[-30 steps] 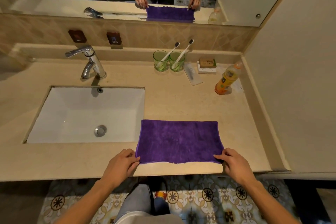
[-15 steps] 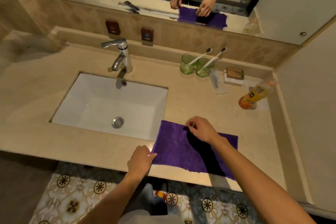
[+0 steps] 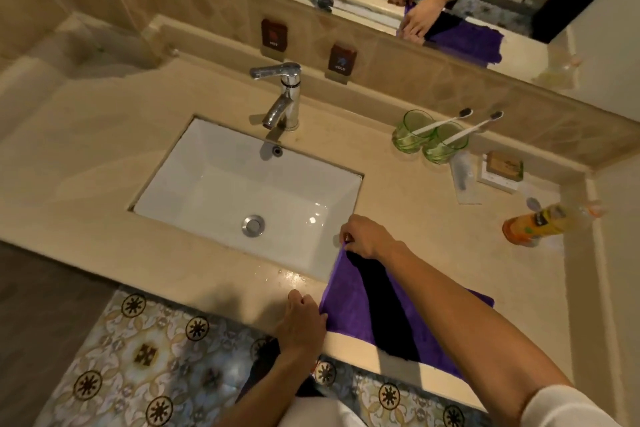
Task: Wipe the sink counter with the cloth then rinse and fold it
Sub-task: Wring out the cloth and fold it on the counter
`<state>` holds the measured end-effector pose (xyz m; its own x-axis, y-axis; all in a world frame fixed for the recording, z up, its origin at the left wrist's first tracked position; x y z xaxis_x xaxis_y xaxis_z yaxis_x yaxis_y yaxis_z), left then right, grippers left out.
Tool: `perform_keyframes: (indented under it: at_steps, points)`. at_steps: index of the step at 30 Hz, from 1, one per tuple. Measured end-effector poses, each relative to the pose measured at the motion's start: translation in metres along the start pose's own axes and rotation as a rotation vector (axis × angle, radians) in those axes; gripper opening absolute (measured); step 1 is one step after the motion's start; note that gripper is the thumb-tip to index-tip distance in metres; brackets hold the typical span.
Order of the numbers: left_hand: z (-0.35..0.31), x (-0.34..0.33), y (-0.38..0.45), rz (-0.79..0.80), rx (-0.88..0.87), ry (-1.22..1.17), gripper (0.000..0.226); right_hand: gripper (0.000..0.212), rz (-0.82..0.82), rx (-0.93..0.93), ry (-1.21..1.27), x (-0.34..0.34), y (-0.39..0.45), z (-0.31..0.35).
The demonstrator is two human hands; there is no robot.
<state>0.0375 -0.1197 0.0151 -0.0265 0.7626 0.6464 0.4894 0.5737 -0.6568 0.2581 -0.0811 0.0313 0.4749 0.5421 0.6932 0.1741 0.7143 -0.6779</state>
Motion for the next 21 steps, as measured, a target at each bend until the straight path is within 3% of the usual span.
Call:
perform_keyframes:
  at_steps: [6,11,15,21]
  points:
    - [-0.005,0.001,0.006,0.021,-0.025,0.123,0.05,0.02,0.02,-0.064,-0.084,-0.006,0.003,0.002]
    - [0.002,0.003,0.016,0.106,-0.084,0.028,0.039,0.02,0.024,-0.017,-0.119,0.001,0.012,0.008]
    - [0.008,0.013,0.014,0.124,-0.101,-0.151,0.015,0.017,-0.005,0.007,-0.095,0.015,0.016,0.018]
    - [0.022,0.046,-0.001,-0.072,-0.049,-0.483,0.024,0.018,-0.098,0.132,0.081,0.042,0.008,0.021]
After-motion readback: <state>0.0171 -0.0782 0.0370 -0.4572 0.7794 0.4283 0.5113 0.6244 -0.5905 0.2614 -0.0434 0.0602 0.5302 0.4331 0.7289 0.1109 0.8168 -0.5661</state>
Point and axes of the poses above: each hand's wrist, its own y-axis towards the middle knuckle, its own x-axis out of the back of the hand, z = x × y, the point moved 6 cm from there along y, towards the middle knuckle, and after that the axes turned 6 degrees about z, right-handed, at the moved point
